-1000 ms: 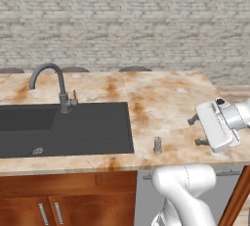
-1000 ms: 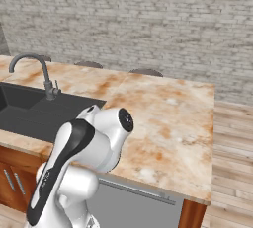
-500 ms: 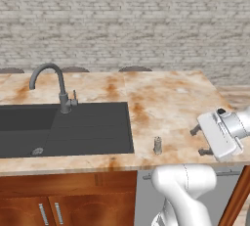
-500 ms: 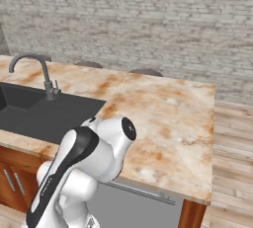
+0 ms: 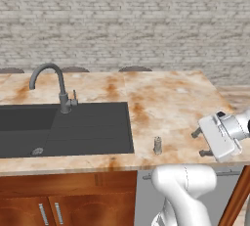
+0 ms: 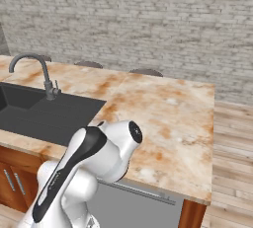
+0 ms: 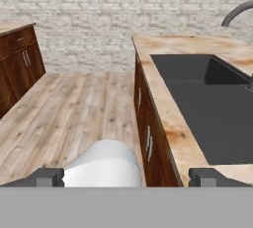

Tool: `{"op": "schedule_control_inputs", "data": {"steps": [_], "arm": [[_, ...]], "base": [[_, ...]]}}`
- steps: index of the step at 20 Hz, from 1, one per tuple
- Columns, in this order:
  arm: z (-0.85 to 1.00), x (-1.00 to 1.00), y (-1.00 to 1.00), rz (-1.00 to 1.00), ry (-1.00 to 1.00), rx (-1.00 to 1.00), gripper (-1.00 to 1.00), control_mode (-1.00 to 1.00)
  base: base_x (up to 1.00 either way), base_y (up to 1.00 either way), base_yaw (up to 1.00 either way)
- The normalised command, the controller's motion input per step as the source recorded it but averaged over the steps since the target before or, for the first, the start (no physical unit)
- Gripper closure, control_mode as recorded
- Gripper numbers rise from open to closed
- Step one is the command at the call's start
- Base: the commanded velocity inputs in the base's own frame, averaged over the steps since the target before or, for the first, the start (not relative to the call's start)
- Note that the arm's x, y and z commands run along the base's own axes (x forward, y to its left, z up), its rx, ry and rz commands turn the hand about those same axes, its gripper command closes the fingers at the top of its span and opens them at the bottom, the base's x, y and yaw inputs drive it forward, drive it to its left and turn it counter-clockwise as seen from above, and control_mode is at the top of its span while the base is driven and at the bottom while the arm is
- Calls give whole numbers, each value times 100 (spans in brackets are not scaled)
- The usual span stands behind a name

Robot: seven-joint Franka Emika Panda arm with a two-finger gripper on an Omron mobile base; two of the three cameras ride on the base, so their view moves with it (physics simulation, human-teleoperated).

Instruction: Pick the candle and candle from the dining table and place them in the open cabinet. Close the cabinet after placing the objects.

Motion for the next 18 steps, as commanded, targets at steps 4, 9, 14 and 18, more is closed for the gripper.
{"op": "schedule_control_inputs", "data": {"steps": [4,9,14,18], "arm": [[-16,33,-2,-4,4,-1,-100,-100],[-20,28,-1,-3,5,-2,-100,-100],[-26,23,-5,-1,3,-2,-100,-100],[-23,26,-1,-1,0,0,-100,-100]], "base": [[0,0,0],[0,0,0],[0,0,0],[0,0,0]]}}
